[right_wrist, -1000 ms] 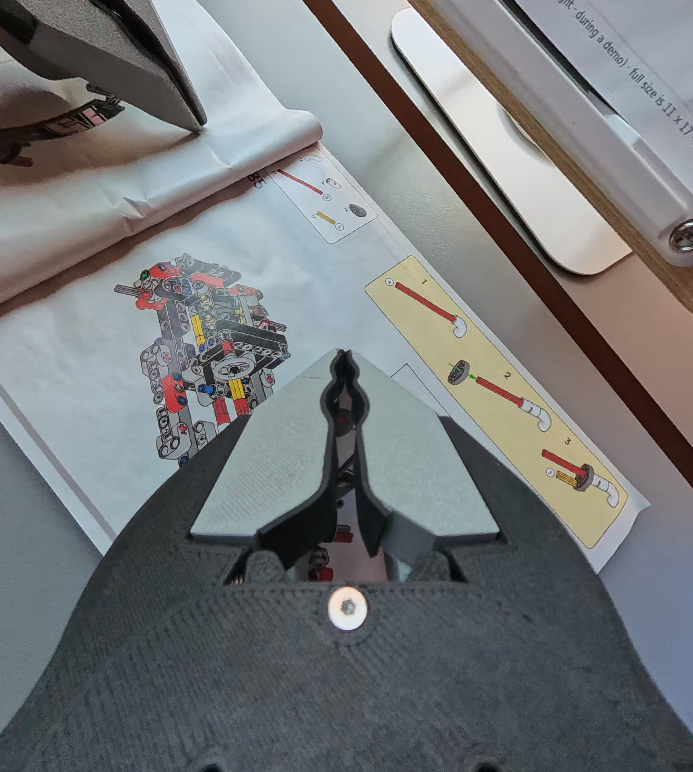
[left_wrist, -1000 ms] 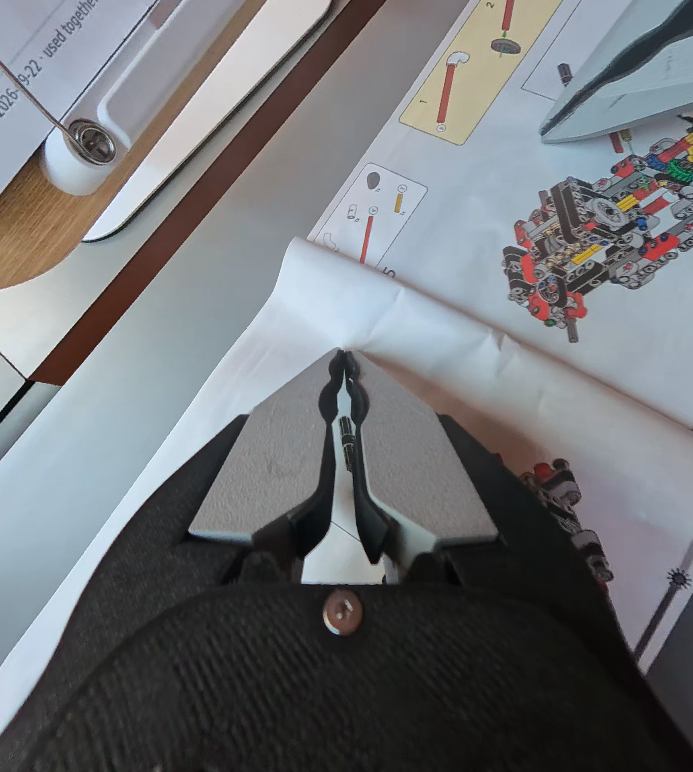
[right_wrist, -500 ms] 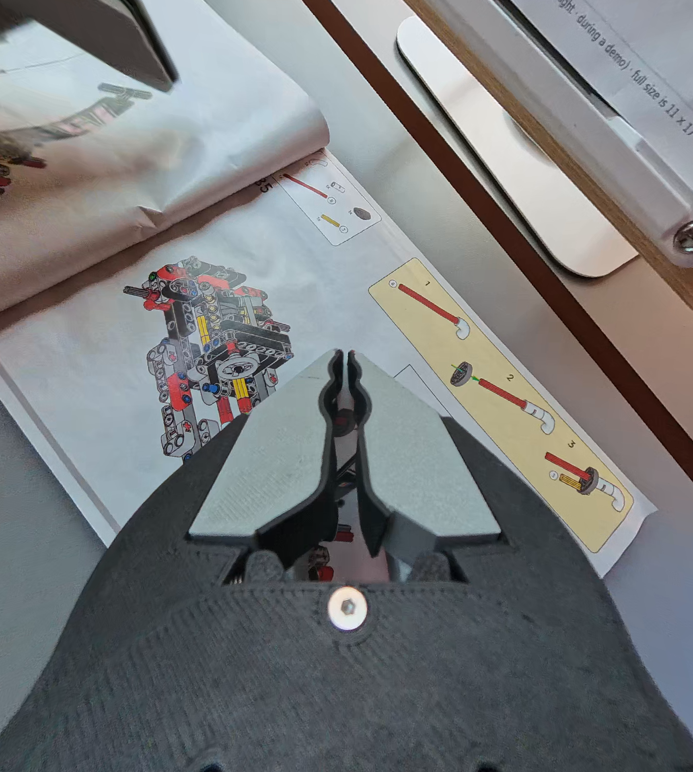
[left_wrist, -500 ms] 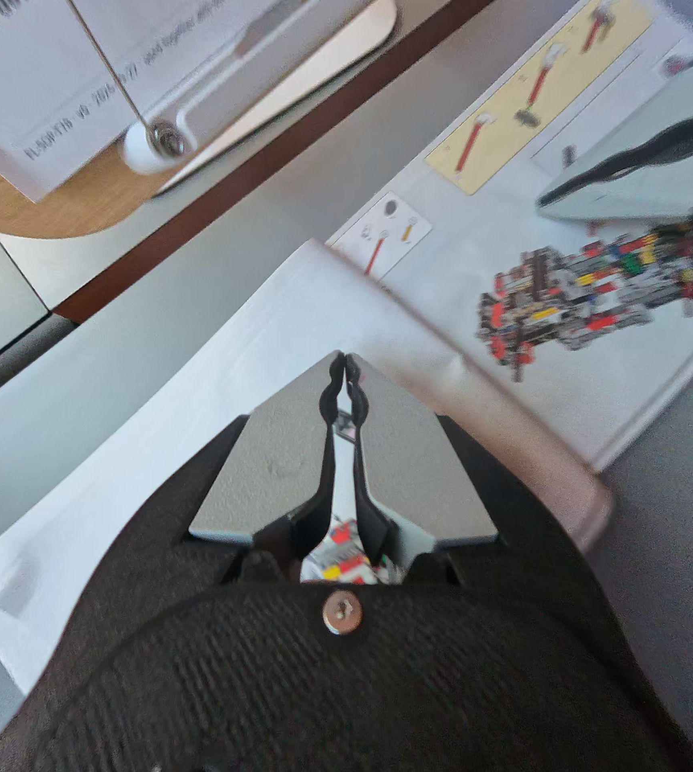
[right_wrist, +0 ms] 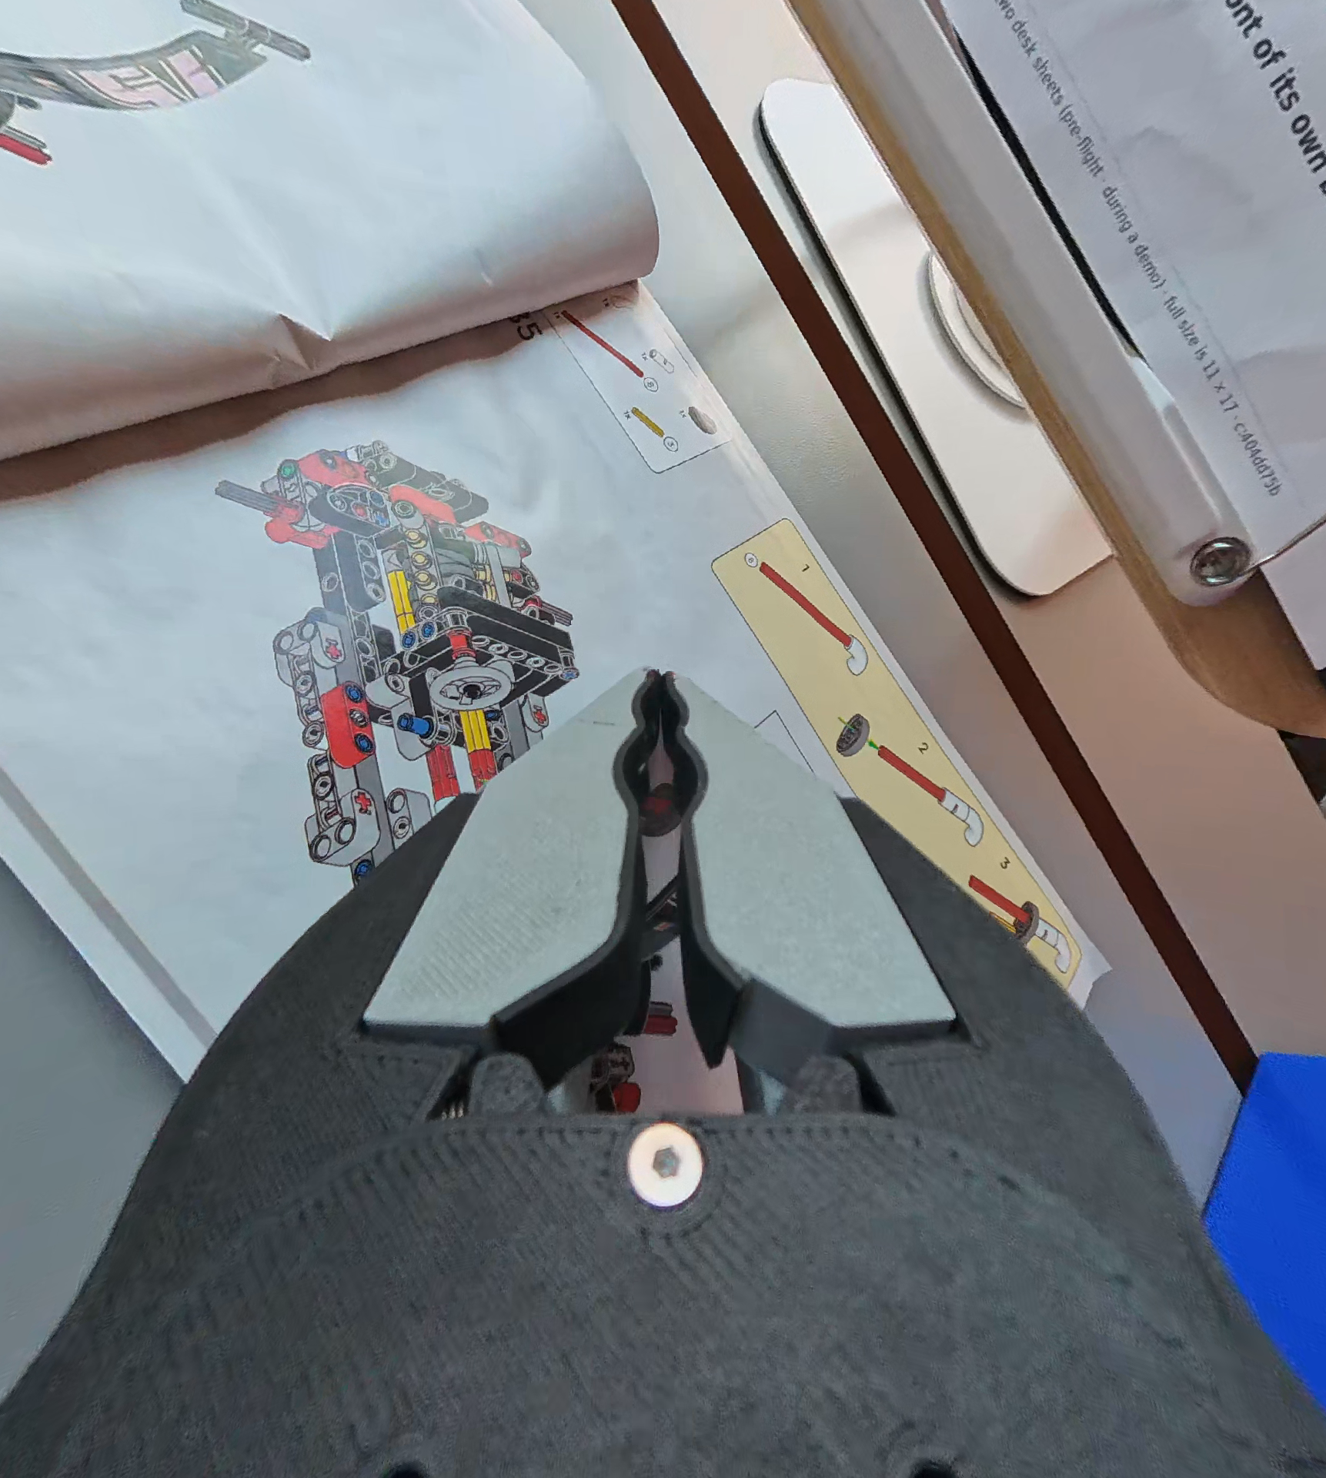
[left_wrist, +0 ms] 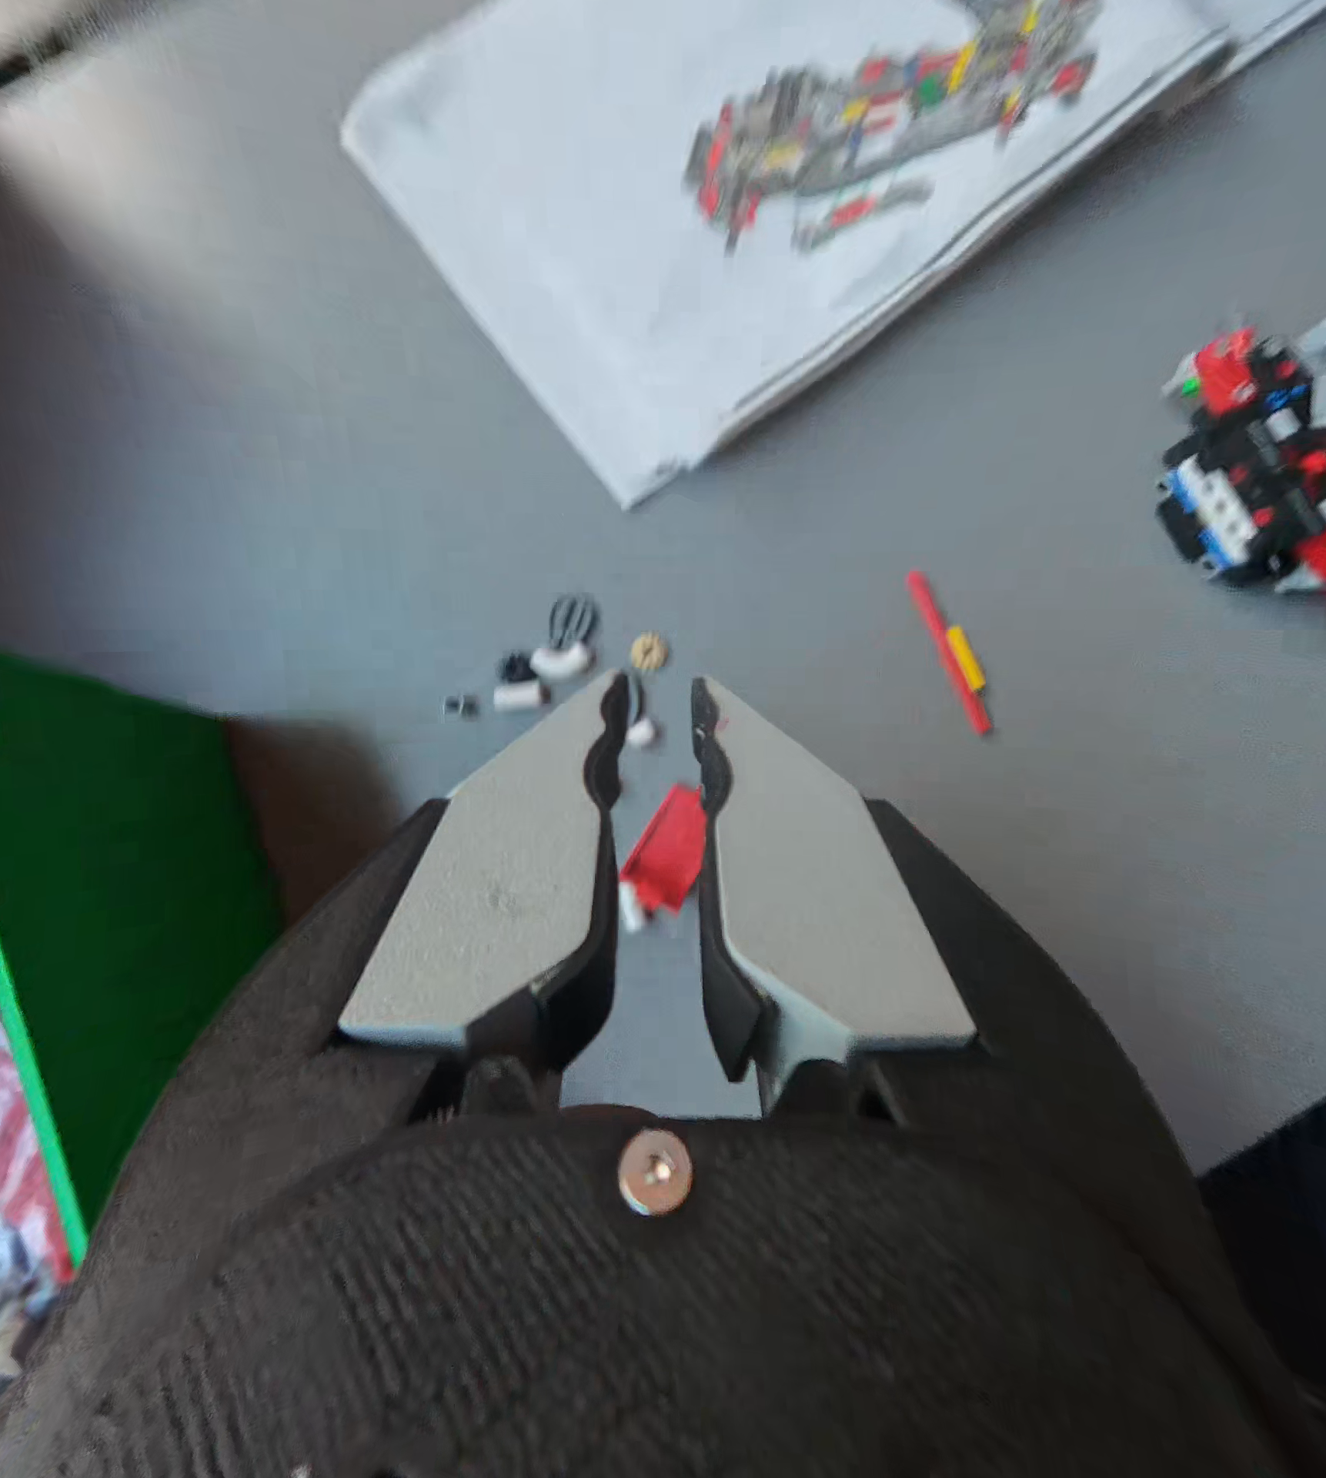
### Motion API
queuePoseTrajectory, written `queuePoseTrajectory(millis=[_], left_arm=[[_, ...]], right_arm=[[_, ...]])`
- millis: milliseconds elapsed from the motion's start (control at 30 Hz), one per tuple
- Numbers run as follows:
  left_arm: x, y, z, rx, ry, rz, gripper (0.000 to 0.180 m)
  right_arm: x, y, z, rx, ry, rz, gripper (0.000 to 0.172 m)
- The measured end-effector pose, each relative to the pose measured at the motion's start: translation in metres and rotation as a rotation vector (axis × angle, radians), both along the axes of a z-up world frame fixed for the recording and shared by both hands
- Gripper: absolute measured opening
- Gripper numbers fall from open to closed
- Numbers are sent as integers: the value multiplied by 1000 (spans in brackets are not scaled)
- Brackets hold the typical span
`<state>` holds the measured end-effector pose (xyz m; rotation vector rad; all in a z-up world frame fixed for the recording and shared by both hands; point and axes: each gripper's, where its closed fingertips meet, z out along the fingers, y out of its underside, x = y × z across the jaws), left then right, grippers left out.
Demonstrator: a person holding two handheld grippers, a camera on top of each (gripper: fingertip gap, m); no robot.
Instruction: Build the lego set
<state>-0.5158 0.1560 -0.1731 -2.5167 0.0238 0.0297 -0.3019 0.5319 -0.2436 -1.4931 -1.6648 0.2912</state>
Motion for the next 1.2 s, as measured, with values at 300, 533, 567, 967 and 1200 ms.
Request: queuePoseTrajectory(millis=[300,533,567,967,1200], left_arm=[[-39,-32,-61,-140,-95,48,18],[-45,-32,-71,-165,-77,50,6],[-45,-32,-71,-166,-74,44,7],[86,43,-21,-115,-26,-336,6],[103,64,-63,-270,-18,-400,6]], right_arm=[[0,-1,0,-10,3,3,0],[0,-2,1,-66,16,11,0],[0,-2,1,-72,18,11,0],[0,-3,0,-81,15,20,0],[0,-5,0,-68,14,33,0]])
